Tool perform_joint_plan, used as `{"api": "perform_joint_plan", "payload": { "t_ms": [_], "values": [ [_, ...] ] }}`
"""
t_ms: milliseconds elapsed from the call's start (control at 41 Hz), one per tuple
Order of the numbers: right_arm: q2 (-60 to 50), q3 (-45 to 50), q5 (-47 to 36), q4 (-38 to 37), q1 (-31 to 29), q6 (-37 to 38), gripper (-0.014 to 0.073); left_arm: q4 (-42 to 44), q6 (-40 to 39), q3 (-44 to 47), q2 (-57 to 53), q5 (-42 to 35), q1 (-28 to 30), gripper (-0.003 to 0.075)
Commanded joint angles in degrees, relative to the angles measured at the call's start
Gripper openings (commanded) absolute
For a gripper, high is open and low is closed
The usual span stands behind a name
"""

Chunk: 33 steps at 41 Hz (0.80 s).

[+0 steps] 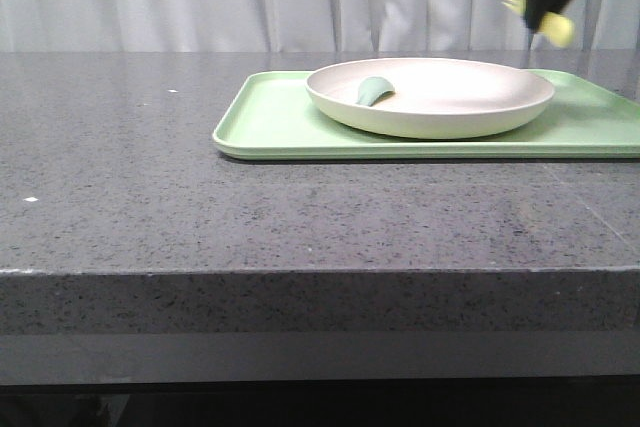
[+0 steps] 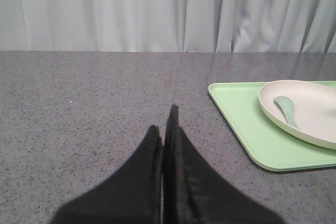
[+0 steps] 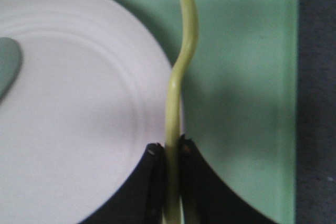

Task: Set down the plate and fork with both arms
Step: 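Lift the fork off the plate and lower it onto the tray beside the plate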

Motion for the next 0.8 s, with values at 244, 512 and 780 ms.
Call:
{"api": "perform_joint_plan", "payload": {
  "t_ms": [244, 512, 780],
  "values": [
    [2.1, -1.6, 2.9, -1.4, -5.1, -4.7, 0.0036, 0.0, 0.0, -1.4, 0.5, -4.4, 0.1, -0.0018],
    [4.8, -1.6, 3.0, -1.2, -5.0, -5.0, 0.0038, 0.0, 0.0, -1.4, 0.5, -4.4, 0.1, -0.0018],
    [5.3, -1.8, 3.1, -1.2, -5.0, -5.0, 0.0314, 0.0, 0.0, -1.4, 0.5, -4.4, 0.1, -0.0018]
  ]
}}
